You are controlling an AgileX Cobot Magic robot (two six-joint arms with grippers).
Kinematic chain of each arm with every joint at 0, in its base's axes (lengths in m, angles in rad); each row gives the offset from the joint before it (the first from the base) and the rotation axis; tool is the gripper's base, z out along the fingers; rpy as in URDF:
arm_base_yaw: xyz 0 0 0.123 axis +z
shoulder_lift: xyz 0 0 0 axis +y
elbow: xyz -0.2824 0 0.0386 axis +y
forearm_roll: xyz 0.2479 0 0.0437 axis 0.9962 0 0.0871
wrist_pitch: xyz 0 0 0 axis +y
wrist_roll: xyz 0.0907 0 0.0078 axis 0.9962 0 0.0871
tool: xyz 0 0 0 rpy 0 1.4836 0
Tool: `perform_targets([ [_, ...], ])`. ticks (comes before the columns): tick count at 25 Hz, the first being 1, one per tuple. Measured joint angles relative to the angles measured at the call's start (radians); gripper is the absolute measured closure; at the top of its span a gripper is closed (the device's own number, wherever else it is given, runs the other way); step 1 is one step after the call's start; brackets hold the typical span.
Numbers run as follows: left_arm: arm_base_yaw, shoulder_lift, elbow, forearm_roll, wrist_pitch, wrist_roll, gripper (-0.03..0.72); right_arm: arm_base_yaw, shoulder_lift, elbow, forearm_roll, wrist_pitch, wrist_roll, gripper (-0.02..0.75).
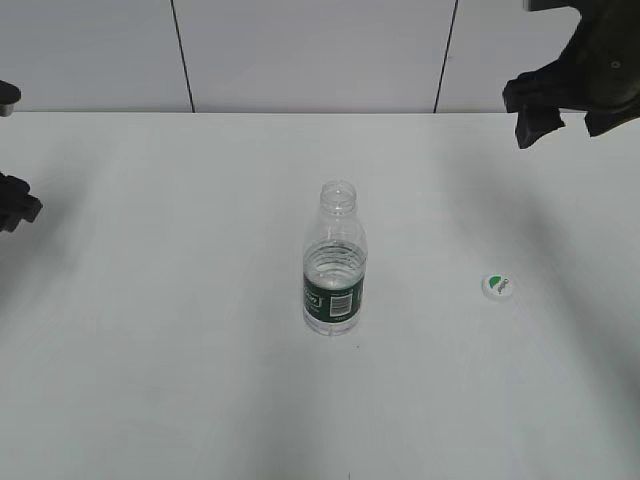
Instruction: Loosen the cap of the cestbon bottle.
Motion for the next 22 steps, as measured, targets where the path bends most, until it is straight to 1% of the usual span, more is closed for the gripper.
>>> perform_targets([
  [2, 0.009, -0.016, 0.0, -0.197, 0.064, 0.157, 0.179, 0.0, -0.007, 0.0, -0.017, 0.009, 0.001, 0.144],
  [5, 0.027, -0.036, -0.005, -0.445, 0.162, 0.368, 0.179, -0.005, -0.027, -0.002, -0.055, 0.039, 0.009, 0.144],
  [6, 0.032, -0.042, -0.009, -0.511, 0.192, 0.419, 0.179, -0.012, -0.036, -0.002, -0.056, 0.046, 0.011, 0.144],
  [8, 0.047, -0.056, -0.012, -0.594, 0.231, 0.479, 0.179, -0.036, -0.053, -0.003, -0.056, 0.058, 0.013, 0.144],
  [12, 0.072, -0.113, -0.012, -0.682, 0.29, 0.535, 0.179, -0.118, -0.092, -0.005, -0.057, 0.104, 0.014, 0.145],
  [14, 0.075, -0.149, -0.011, -0.713, 0.307, 0.564, 0.179, -0.145, -0.122, -0.005, -0.056, 0.122, 0.014, 0.145],
  [18, 0.076, -0.242, 0.051, -0.773, 0.31, 0.587, 0.179, -0.154, -0.199, -0.005, -0.027, 0.158, 0.013, 0.145],
  [22, 0.076, -0.362, 0.17, -0.816, 0.311, 0.594, 0.179, -0.154, -0.293, 0.051, 0.03, 0.164, 0.006, 0.145],
])
